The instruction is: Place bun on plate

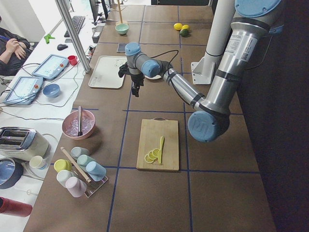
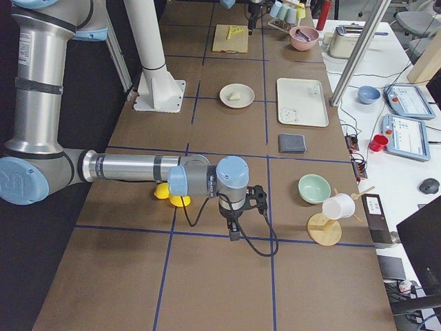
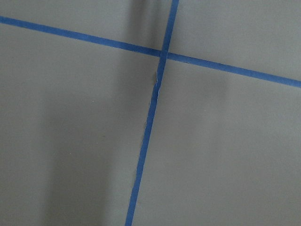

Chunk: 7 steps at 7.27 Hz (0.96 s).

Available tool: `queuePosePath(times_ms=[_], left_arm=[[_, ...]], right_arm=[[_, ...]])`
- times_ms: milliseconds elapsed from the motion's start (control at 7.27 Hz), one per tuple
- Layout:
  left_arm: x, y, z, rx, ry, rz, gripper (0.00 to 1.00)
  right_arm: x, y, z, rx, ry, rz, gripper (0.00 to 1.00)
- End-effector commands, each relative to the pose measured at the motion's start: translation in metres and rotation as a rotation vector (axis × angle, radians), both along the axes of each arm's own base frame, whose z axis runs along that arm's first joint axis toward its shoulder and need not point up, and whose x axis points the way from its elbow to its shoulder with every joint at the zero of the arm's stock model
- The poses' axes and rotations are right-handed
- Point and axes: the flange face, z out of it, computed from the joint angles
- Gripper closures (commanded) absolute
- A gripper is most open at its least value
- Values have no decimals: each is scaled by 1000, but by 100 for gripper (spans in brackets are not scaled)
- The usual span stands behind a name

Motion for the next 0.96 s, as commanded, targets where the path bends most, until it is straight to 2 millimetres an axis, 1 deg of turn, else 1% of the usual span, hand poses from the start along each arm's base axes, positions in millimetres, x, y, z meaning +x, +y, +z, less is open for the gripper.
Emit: queuePosePath(times_ms=[0,138,275,413,550,688,826], left_arm=[[-144,8,114,5,-48,-22,0],[-180,22,151,-18,-63,-30,0],[-212,40,195,-28,-71,-11,0],[-222,55,216,-67,-86,-25,0],[-240,77,235,-103,-88,-57,0],[-246,83,237,-105,-86,-69,0],[-262,88,246,-128,-82,-108,0]], right_arm=[[0,0,0,-2,-2,1,0],[0,1,1,-4,-2,1,0],[0,1,2,-5,-2,1,0],[0,1,2,-7,-2,1,0],[0,1,2,-5,-2,1,0],[0,1,2,-7,-2,1,0],[0,1,2,-7,-2,1,0]])
